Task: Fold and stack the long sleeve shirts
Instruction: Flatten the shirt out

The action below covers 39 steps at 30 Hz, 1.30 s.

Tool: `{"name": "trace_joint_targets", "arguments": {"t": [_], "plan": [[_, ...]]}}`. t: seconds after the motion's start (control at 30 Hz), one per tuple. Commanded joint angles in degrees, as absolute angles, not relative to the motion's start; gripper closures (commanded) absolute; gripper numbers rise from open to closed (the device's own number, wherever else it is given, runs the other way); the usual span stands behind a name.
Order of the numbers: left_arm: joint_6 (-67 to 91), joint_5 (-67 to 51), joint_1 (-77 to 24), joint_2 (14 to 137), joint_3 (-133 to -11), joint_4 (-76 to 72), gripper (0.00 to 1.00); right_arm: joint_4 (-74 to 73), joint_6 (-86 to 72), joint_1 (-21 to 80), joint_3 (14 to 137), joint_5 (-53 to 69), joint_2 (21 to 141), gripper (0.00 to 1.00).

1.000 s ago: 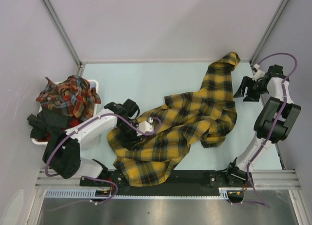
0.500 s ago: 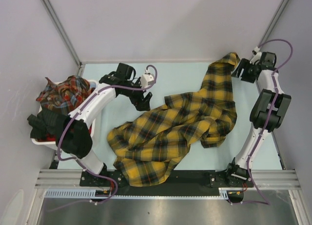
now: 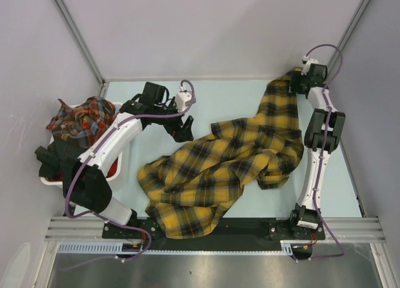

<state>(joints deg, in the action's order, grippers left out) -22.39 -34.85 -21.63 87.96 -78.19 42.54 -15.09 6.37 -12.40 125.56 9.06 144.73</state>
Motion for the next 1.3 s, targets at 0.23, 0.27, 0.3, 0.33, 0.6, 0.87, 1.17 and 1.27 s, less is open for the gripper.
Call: {"name": "trace_joint_targets", "arguments": {"t": [0.23,0.27,0.3,0.33,0.6,0.87,1.17,1.27], "plan": [[-20.92,-33.32,-21.53,85.08,-76.64,41.92,0.06,-0.44,12.66,-10.9,133.33,-5.1,149.5,0.51],[-20.83,-32.96,-21.53,85.08,-76.38,41.58,0.06,-0.53,13.09,-10.99,133.94,-5.1,149.33,0.59],[-20.92,-32.61,-21.53,84.99,-76.2,41.4,0.06,1.3,13.44,-10.9,134.38,-5.45,149.15,0.77],[-21.09,-32.09,-21.45,84.9,-76.11,41.22,0.06,1.23,13.71,-10.9,135.08,-5.71,148.8,0.88],[-20.83,-30.67,-20.39,82.62,-74.8,39.55,0.06,-9.47,16.61,-11.07,127.58,3.76,133.63,1.0],[-18.98,-34.89,-18.63,79.72,-72.96,36.04,0.07,-31.95,19.86,-11.6,101.37,30.1,90.96,1.0],[-20.12,-37.88,-18.54,80.94,-71.1,33.75,0.08,-51.75,23.83,2.78,70.51,33.58,53.54,1.0],[-20.83,-39.37,-18.63,82.96,-70.75,32.96,0.08,-52.12,18.83,4.39,66.81,30.95,51.68,1.0]]}}
